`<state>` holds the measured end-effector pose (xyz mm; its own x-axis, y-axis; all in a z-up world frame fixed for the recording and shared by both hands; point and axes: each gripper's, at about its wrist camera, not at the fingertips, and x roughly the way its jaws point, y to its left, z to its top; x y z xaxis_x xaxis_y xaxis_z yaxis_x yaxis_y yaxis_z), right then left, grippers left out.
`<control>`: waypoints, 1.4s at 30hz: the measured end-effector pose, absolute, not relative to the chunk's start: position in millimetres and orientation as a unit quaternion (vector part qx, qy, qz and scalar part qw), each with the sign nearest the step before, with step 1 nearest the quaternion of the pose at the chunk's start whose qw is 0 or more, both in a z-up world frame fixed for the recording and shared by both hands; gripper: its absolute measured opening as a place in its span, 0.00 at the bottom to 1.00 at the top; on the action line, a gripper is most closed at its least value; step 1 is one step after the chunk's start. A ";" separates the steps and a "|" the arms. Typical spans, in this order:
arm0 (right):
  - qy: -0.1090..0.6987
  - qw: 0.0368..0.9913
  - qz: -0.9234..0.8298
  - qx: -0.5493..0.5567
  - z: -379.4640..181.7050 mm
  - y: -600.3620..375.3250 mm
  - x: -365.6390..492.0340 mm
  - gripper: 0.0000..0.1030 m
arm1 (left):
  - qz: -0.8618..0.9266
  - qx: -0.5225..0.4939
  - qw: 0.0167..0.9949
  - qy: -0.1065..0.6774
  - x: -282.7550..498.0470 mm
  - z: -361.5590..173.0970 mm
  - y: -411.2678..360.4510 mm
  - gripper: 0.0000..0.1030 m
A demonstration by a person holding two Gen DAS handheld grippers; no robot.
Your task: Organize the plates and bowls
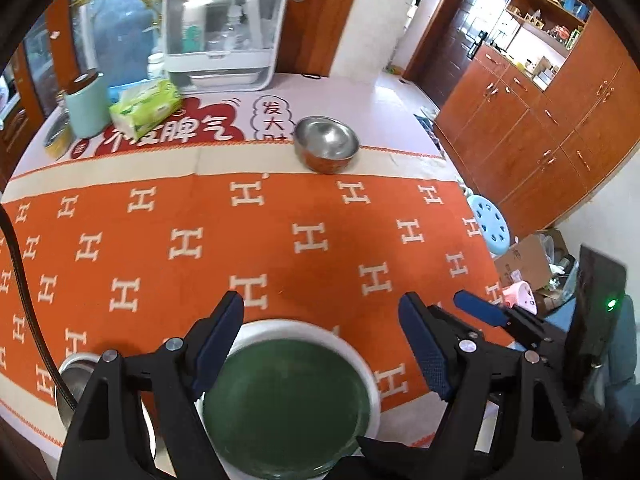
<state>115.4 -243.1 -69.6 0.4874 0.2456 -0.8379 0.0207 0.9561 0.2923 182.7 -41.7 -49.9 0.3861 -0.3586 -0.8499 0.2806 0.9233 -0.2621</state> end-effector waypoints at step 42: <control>0.425 0.880 0.064 0.204 -84.8 -326.8 317.0 0.53 | -0.105 -0.064 0.838 0.532 385.6 -96.3 -106.6 0.76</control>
